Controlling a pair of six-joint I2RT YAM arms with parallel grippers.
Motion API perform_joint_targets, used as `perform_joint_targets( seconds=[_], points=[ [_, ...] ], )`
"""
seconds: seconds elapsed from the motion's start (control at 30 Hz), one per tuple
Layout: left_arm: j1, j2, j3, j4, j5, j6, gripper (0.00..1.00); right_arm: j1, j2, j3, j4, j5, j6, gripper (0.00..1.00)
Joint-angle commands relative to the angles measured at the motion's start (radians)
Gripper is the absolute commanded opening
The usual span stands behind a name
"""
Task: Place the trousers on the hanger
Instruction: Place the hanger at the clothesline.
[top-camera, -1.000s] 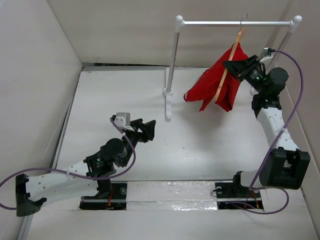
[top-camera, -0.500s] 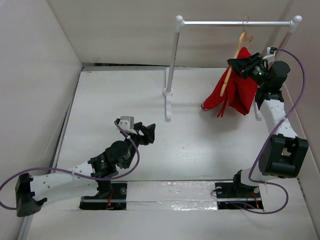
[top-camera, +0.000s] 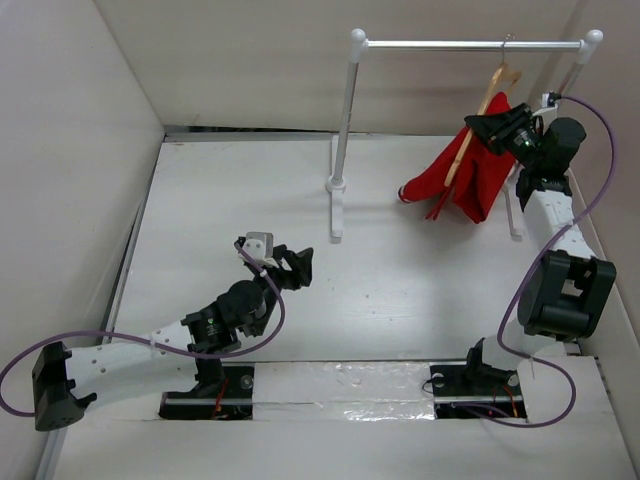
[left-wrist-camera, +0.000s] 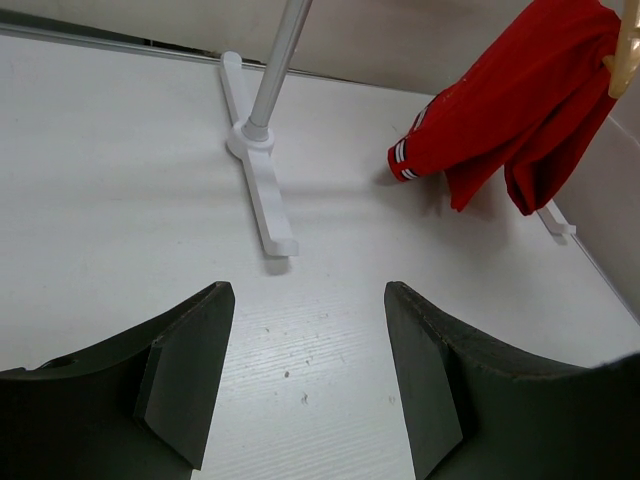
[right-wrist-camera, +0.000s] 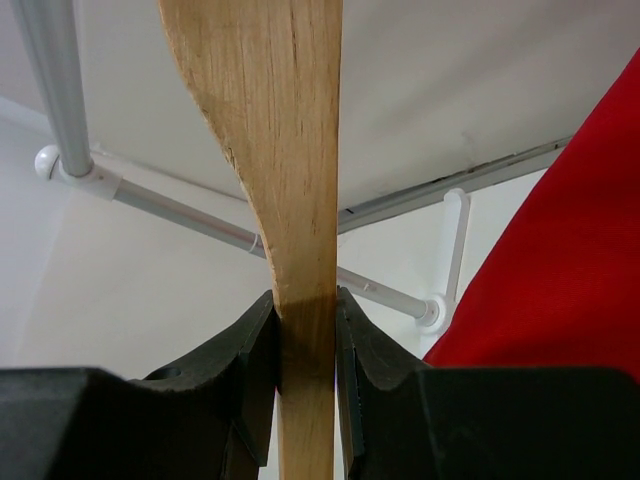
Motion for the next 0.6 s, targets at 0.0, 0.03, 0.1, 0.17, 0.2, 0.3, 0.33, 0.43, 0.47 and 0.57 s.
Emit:
perform_joint_targets(
  seconds=[0.0,0.03,0.1,0.17,0.2,0.3,0.33,0.43,0.47,0.57],
  points=[
    [0.003,-0.001,-0.005,0.054,-0.028,0.006,0.59,-0.021,-0.042,0.018,0.195,-0.017,-0.028,0.00],
    [0.003,0.001,-0.005,0.053,-0.033,0.006,0.59,-0.030,-0.044,0.003,0.207,-0.015,-0.030,0.00],
    [0.003,0.001,-0.003,0.051,-0.033,0.006,0.59,-0.041,-0.051,-0.050,0.227,-0.020,-0.030,0.01],
    [0.003,-0.001,-0.005,0.051,-0.056,0.006,0.59,-0.041,-0.062,-0.083,0.239,-0.008,-0.043,0.08],
    [0.003,0.001,-0.005,0.051,-0.065,0.007,0.59,-0.041,-0.073,-0.104,0.233,0.002,-0.054,0.12],
    [0.003,0.012,-0.002,0.047,-0.083,0.003,0.60,-0.041,-0.085,-0.117,0.187,0.019,-0.096,0.30],
    [0.003,0.013,-0.002,0.048,-0.082,0.004,0.60,-0.041,-0.086,-0.120,0.193,0.016,-0.097,0.36],
    [0.003,0.024,-0.005,0.054,-0.094,0.006,0.60,-0.050,-0.109,-0.120,0.160,0.020,-0.109,0.67],
    [0.003,0.029,-0.003,0.053,-0.097,0.004,0.60,-0.050,-0.119,-0.112,0.140,0.031,-0.140,1.00],
    [0.003,0.032,-0.006,0.059,-0.100,0.004,0.60,-0.050,-0.166,-0.086,0.031,0.058,-0.221,1.00]
  ],
)
